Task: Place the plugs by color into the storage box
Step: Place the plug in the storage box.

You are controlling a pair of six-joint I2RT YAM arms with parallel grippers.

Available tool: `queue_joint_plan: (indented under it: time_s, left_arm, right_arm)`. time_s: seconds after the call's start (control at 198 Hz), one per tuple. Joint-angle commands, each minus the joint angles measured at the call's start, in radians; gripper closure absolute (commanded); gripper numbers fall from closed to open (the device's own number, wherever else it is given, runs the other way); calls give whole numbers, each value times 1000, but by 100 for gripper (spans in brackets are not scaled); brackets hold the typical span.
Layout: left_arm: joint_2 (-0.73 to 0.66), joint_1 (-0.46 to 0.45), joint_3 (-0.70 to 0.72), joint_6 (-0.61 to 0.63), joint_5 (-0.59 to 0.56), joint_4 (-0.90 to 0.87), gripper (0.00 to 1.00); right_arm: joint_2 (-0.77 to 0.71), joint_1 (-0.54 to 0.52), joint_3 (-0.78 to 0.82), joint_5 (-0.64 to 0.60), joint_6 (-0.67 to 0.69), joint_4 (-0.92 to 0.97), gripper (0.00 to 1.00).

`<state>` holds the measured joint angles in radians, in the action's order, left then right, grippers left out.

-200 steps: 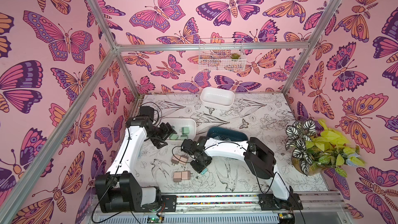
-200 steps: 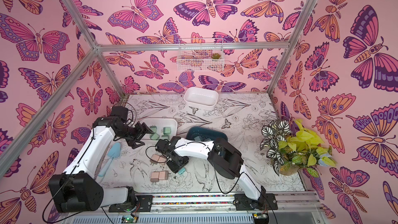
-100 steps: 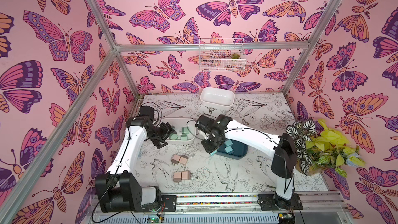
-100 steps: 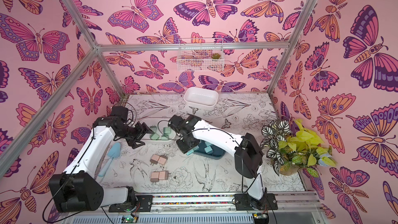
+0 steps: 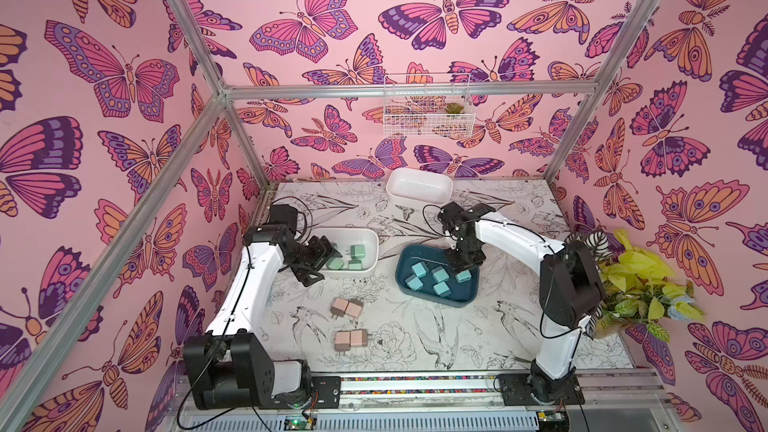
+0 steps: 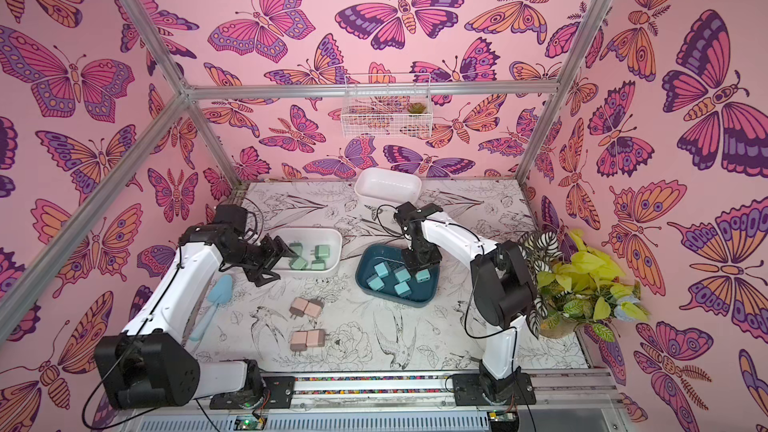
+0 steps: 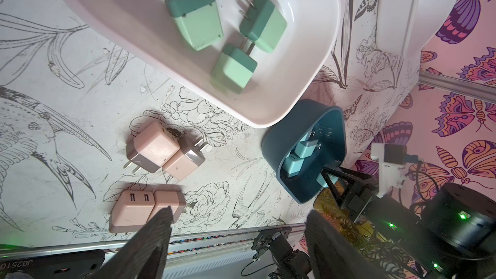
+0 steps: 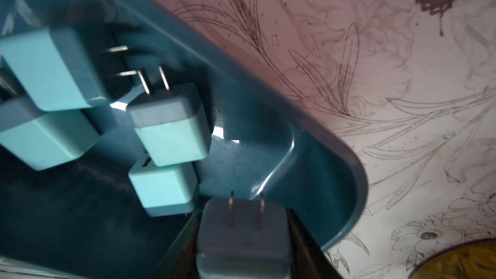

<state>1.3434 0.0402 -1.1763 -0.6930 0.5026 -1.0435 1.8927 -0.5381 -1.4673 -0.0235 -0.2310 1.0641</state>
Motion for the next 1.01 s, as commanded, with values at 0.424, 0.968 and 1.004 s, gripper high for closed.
queue_joint_plan:
  time_s: [0.424,0.968,1.004]
  left_arm:
    - [0,6,7,-14,16,2,20]
    - [14,6,-16,-23,6,4,20]
    - [12,6,-17,-25,5,3,20]
  right_arm:
    - [18,-2,88,-4,3,-77,39]
    - [97,-308,-415,45,-140,74,31]
    - [134,-326,-455,49,-145,81,31]
